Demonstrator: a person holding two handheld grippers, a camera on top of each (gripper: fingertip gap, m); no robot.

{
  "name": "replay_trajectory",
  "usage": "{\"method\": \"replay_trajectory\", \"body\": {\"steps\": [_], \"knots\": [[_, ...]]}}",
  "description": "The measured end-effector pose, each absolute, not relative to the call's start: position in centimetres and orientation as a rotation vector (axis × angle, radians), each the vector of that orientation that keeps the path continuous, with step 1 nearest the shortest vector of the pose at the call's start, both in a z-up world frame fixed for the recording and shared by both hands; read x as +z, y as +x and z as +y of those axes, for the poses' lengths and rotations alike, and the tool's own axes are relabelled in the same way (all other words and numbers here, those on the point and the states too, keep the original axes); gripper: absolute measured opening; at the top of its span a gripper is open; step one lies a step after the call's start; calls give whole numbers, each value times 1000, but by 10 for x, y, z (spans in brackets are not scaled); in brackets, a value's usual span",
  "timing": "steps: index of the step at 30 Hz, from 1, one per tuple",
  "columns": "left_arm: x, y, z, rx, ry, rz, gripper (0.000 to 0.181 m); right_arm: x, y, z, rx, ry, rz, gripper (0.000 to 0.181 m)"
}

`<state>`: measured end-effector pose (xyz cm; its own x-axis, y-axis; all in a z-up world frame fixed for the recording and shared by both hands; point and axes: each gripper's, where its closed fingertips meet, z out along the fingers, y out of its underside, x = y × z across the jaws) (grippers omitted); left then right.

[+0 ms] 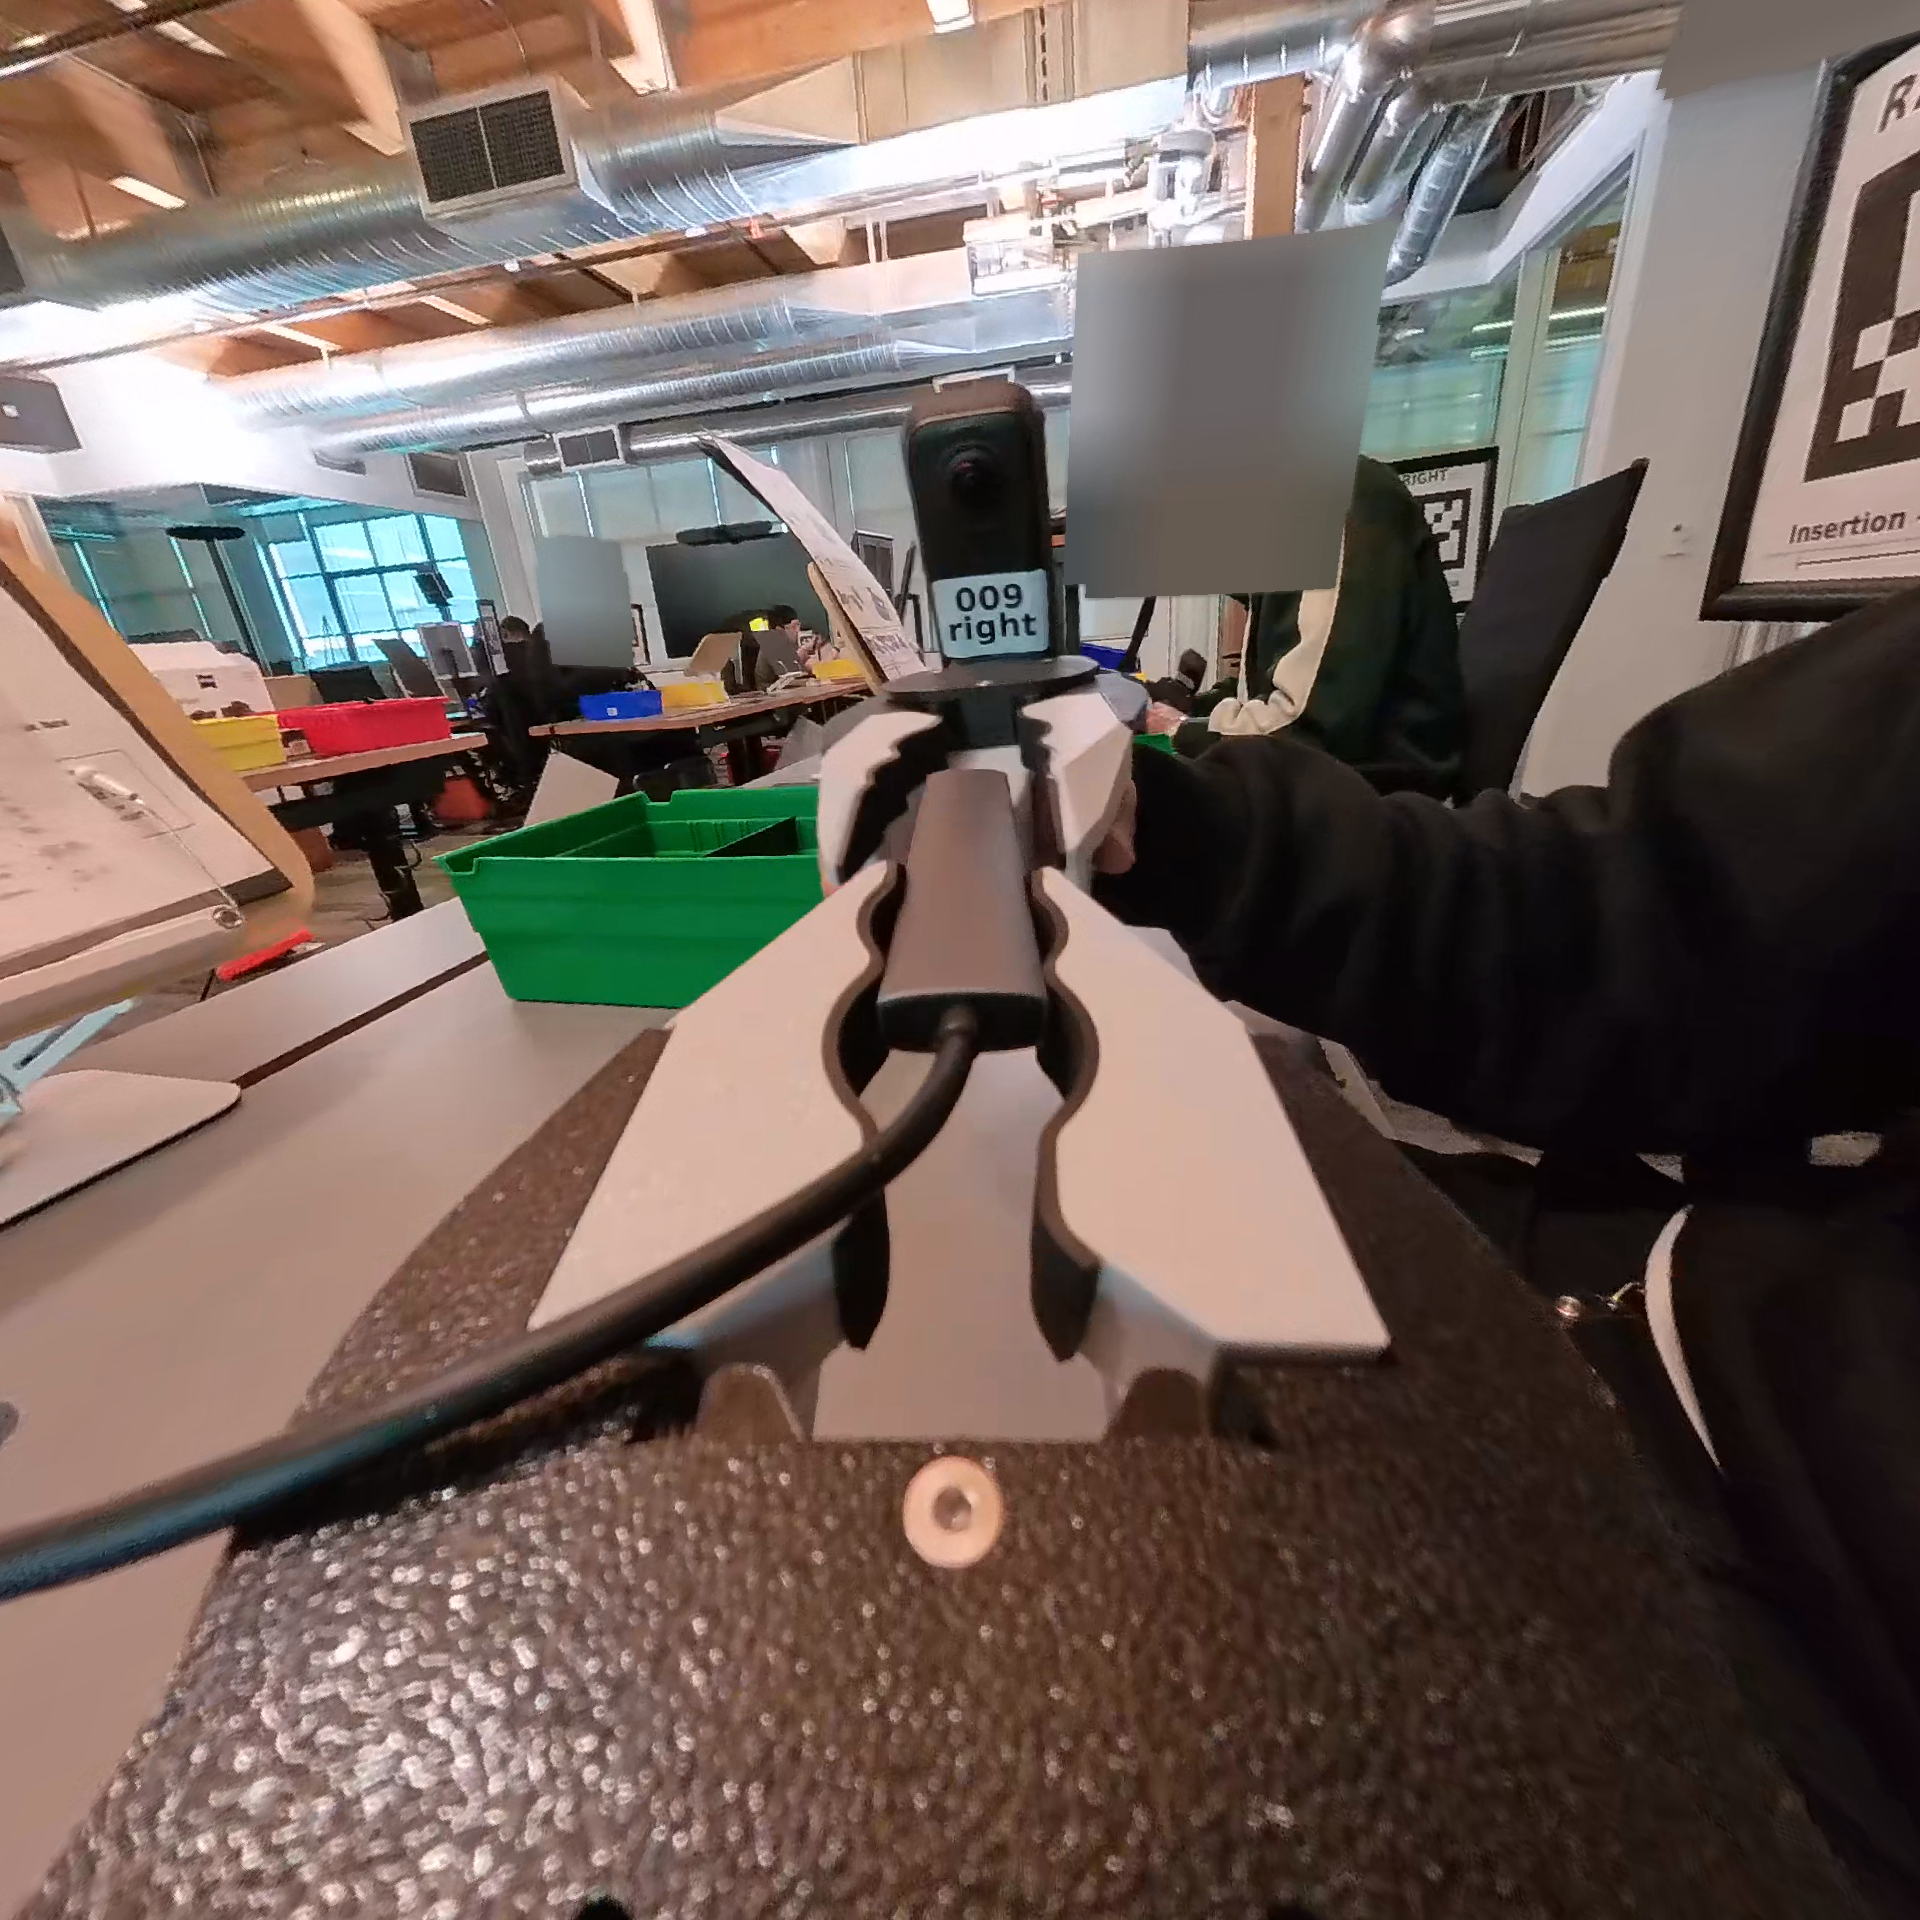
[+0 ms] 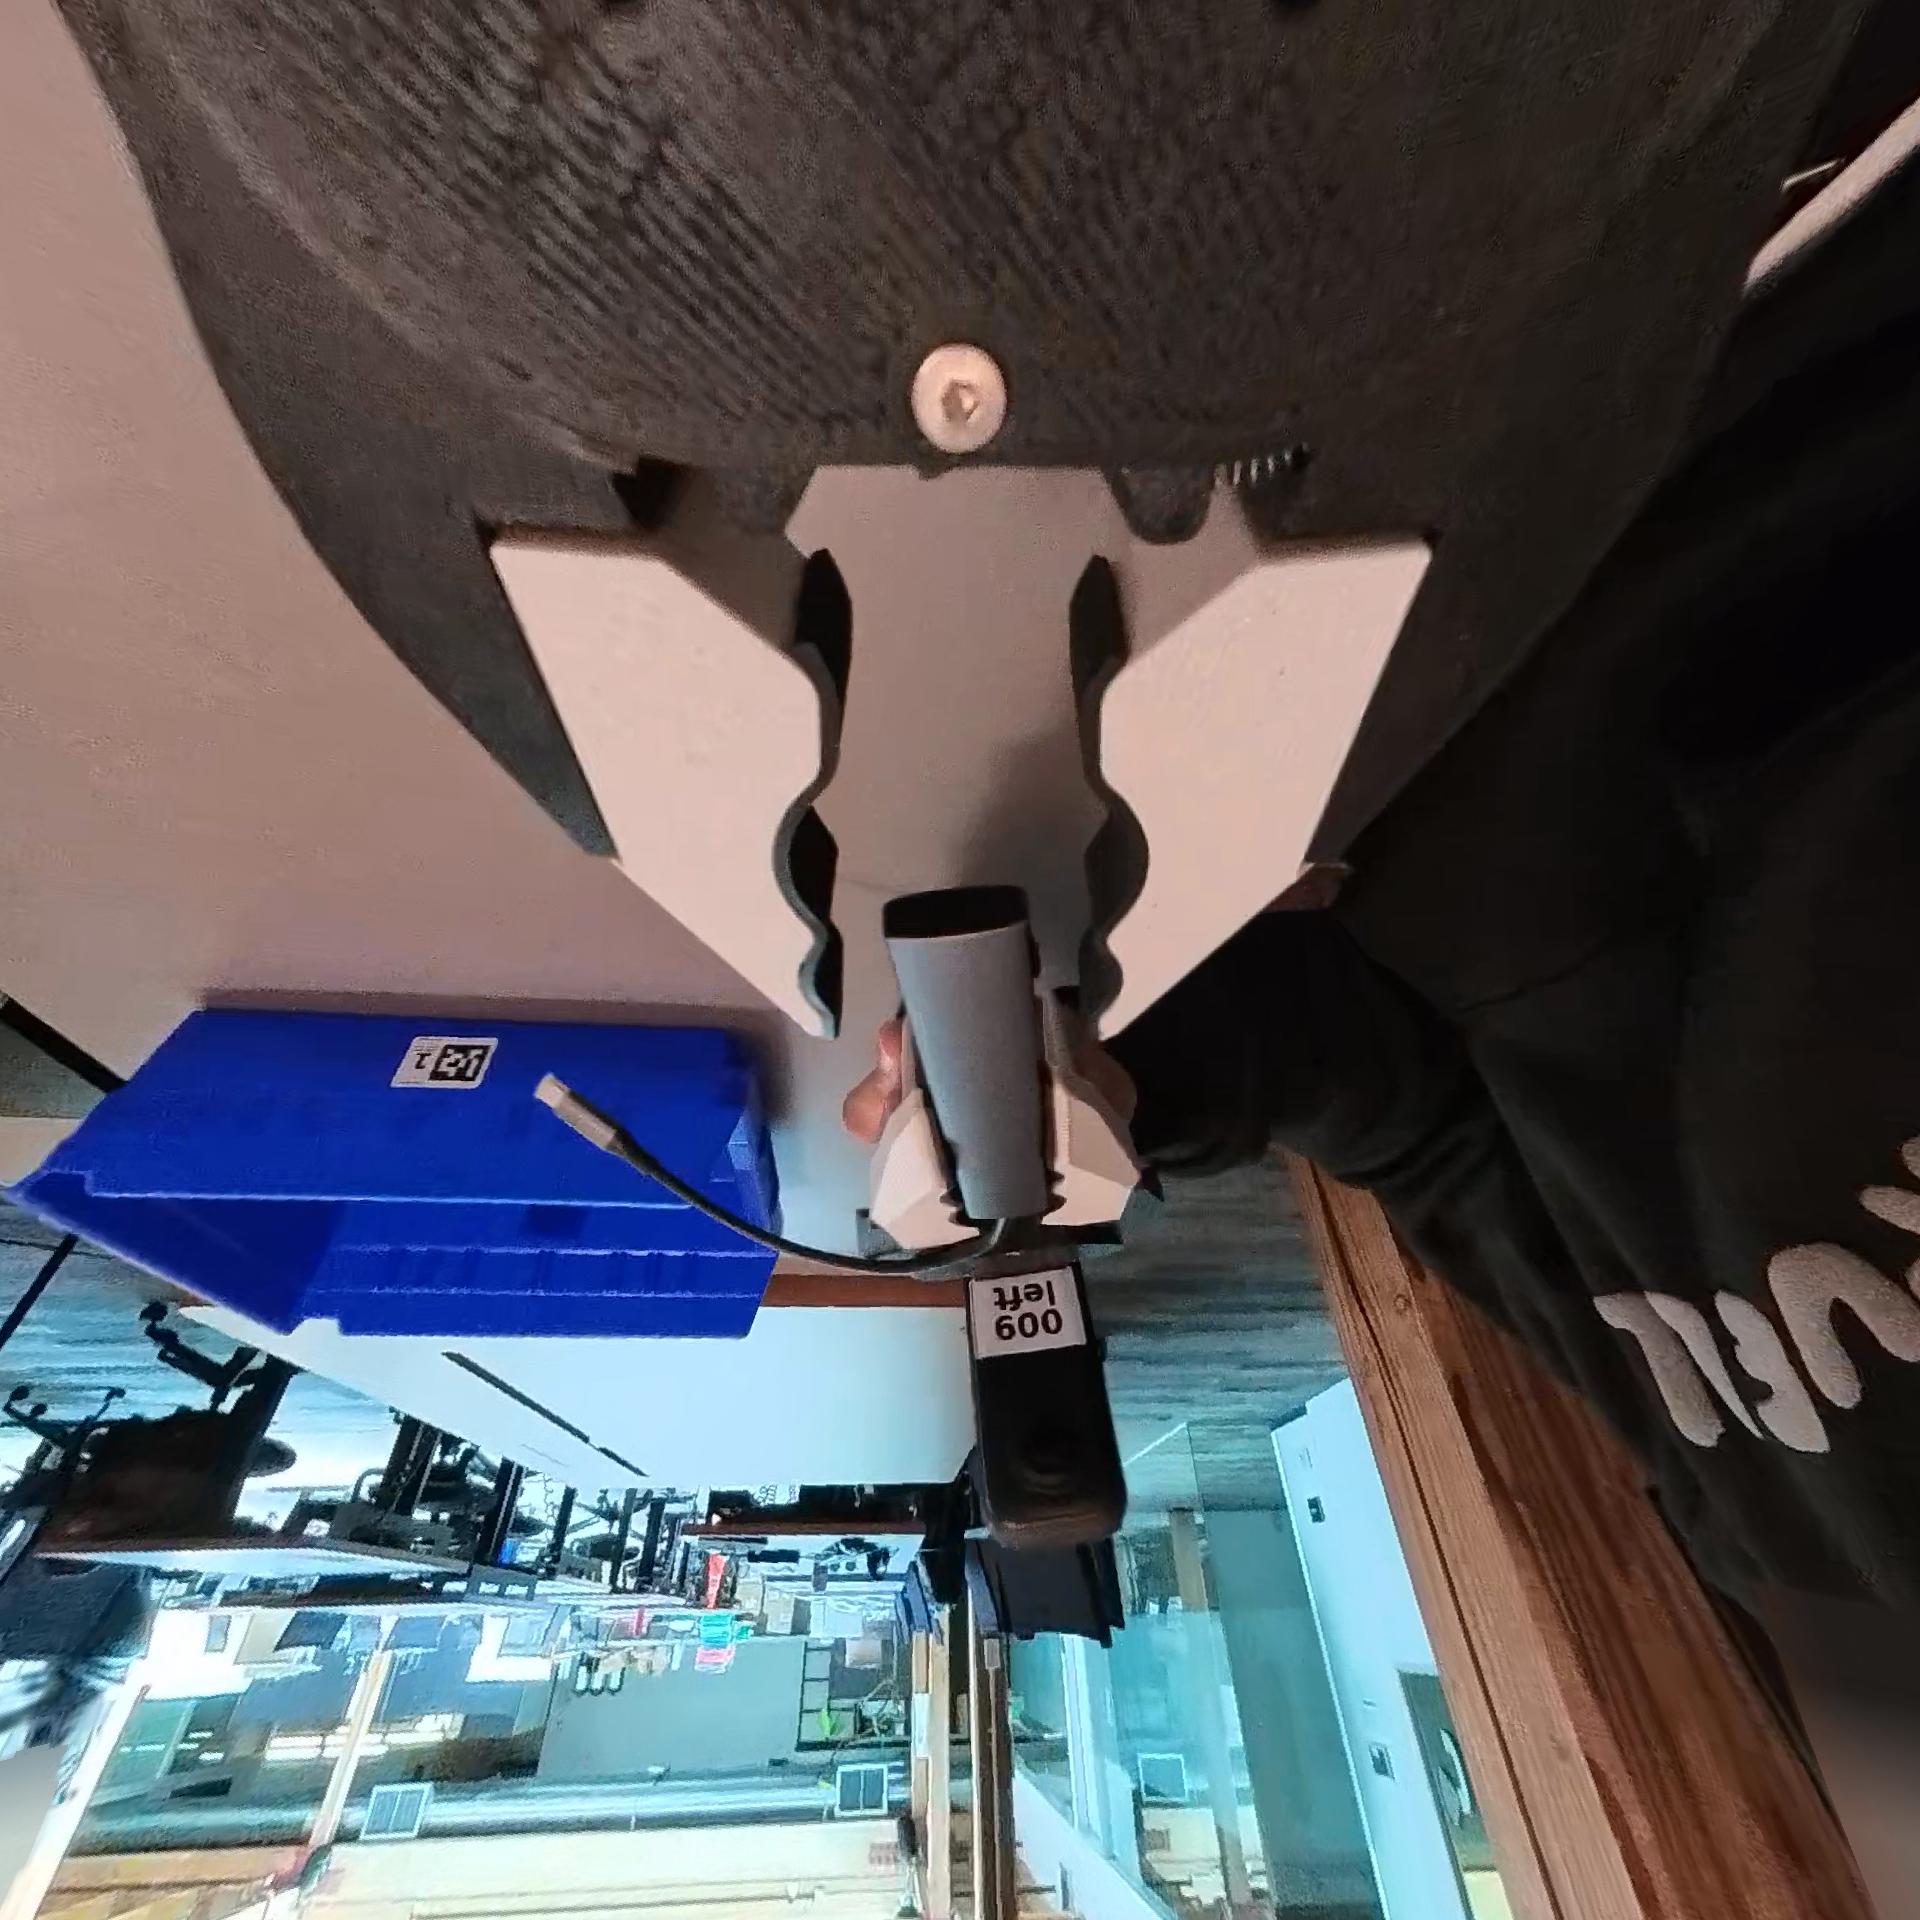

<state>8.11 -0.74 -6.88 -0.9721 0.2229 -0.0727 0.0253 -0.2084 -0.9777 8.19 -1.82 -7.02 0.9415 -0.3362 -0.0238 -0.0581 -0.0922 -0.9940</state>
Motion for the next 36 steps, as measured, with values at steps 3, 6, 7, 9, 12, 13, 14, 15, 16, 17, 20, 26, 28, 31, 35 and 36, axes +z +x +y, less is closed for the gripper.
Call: {"method": "replay_trajectory", "body": {"steps": [3,6,7,9,12,13,14,15,16,17,20,26,28,31,35,36], "knots": [[-74,80,-10,2305,-308,-1912,21,-74,79,-18,-237,-1657,298,23],[-76,78,-11,2284,-304,-1897,21,-77,76,-19,-222,-1667,288,22],[-77,78,-11,2275,-306,-1894,21,-79,76,-19,-226,-1678,291,22],[-78,78,-12,2289,-305,-1885,23,-78,76,-20,-268,-1685,287,22],[-77,96,-17,2407,-154,-1935,77,-61,81,-37,-400,-1645,298,22],[-81,101,-19,2407,-124,-1984,89,-51,85,-50,-465,-1627,324,22],[-86,105,-21,2393,-106,-2044,96,-40,91,-66,-548,-1601,357,22],[-92,108,-23,2376,-97,-2099,100,-23,101,-90,-670,-1543,428,22],[-96,109,-25,2357,-102,-2139,100,-8,111,-119,-794,-1490,520,22],[-100,109,-27,2342,-110,-2164,98,3,120,-151,-931,-1465,615,22],[-107,108,-31,2334,-120,-2197,93,19,135,-267,-1403,-1433,1014,22],[-122,110,-37,2284,-88,-2222,87,-39,146,-395,-1566,-1874,1691,22],[-122,110,-37,2280,-89,-2216,85,-66,152,-409,-1436,-2120,1833,22],[-122,110,-37,2284,-84,-2209,82,-84,168,-419,-1386,-2458,1872,22],[-121,110,-36,2282,-77,-2197,81,-105,199,-418,-1329,-2744,1857,22],[-121,111,-36,2283,-72,-2194,81,-116,206,-415,-1266,-2783,1867,22]]}}
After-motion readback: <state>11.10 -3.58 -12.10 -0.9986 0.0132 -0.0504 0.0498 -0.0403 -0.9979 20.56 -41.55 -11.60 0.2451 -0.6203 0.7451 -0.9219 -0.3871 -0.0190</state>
